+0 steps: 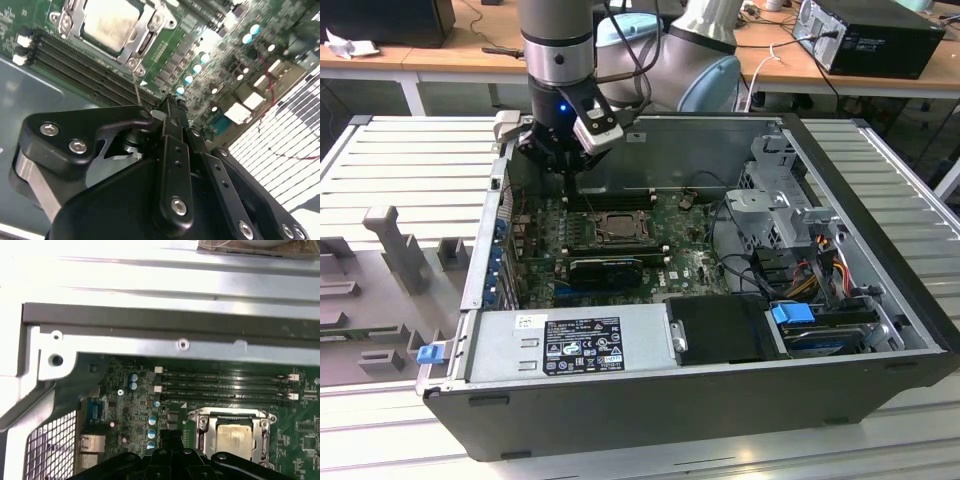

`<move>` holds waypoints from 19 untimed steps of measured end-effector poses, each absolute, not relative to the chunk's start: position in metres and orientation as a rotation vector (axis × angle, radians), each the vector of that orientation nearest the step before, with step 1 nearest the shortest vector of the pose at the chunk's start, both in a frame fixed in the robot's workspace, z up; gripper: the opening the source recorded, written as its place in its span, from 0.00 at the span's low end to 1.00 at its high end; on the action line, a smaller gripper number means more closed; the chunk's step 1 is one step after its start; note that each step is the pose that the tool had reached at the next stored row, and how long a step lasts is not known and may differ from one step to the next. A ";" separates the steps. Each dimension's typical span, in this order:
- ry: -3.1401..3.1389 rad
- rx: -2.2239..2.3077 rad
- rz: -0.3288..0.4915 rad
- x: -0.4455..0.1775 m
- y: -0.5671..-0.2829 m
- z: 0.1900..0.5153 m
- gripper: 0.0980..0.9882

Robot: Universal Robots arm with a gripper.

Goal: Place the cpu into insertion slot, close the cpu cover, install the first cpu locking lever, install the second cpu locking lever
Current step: 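Install the first cpu locking lever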

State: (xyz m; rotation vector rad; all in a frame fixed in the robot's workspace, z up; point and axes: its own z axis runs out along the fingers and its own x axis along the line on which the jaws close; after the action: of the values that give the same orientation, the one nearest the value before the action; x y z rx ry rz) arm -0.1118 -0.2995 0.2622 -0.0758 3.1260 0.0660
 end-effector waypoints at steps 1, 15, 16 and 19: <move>3.126 -0.076 0.066 -0.112 -0.297 0.262 0.01; 3.131 -0.075 0.066 -0.097 -0.286 0.255 0.01; 3.131 -0.076 0.066 -0.093 -0.286 0.255 0.01; 3.131 -0.075 0.066 -0.085 -0.286 0.254 0.01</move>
State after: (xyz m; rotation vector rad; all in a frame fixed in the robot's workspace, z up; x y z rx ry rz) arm -0.0846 -0.2863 0.2545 -0.0754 3.1311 0.0663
